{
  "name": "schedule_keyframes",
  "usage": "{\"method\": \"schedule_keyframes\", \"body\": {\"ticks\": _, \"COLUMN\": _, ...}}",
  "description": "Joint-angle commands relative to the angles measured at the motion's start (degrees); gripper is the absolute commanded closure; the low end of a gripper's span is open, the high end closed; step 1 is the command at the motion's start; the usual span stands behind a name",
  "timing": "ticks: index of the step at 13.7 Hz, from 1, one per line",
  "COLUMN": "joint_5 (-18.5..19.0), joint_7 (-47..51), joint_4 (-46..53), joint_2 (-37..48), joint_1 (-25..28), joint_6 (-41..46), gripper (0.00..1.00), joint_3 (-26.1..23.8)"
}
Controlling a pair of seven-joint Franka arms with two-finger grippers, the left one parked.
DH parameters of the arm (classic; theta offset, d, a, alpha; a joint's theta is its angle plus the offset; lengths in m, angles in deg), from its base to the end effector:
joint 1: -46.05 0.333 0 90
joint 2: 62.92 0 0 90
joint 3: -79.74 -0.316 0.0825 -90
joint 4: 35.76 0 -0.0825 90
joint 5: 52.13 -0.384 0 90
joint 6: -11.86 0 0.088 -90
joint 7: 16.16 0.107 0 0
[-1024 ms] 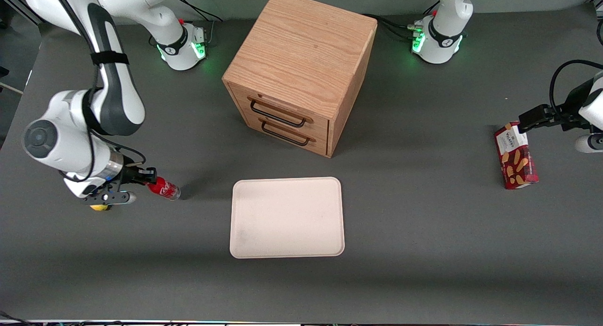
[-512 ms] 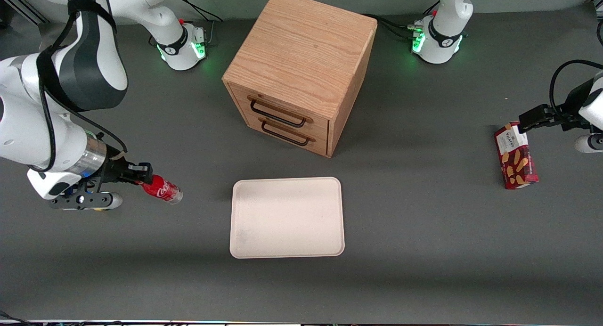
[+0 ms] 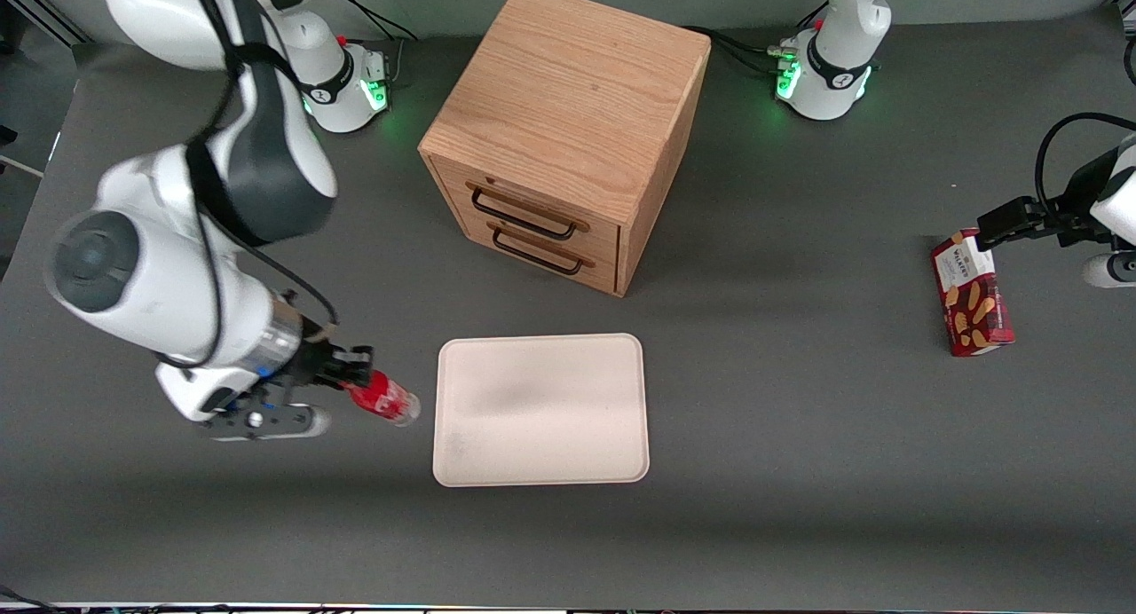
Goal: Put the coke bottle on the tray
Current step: 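Lift the red bottle and carry it over the cream tray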
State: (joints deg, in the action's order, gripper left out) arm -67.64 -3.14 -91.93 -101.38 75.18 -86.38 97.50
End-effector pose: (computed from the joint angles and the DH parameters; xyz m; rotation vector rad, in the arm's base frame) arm 0.7016 0.2468 0.4923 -3.0421 -0.0253 -0.1011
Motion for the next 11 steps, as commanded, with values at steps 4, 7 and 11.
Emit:
{"method": "schedule_keyframes", "body": {"ticks": 4, "joint_5": -1.54, "joint_7": 0.95, "joint_4": 4.49, "joint_2": -9.08, "joint_1": -0.49, "joint_6": -7.75, "gripper": 1.0, "joint_3": -1.76}}
{"method": "schedule_keyframes", "body": {"ticks": 7, "joint_5": -1.45, "joint_7": 1.65, "joint_4": 4.23, "joint_2": -12.25, "joint_1": -0.49, "joint_6": -10.31, "gripper": 1.0, "joint_3": -3.34}}
{"method": "schedule_keyframes", "body": {"ticks": 11, "joint_5": -1.54, "joint_7": 2.18, "joint_4": 2.57, "joint_2": -12.61, "joint_1": -0.48, "joint_6": -10.48, "gripper": 1.0, "joint_3": -3.34}}
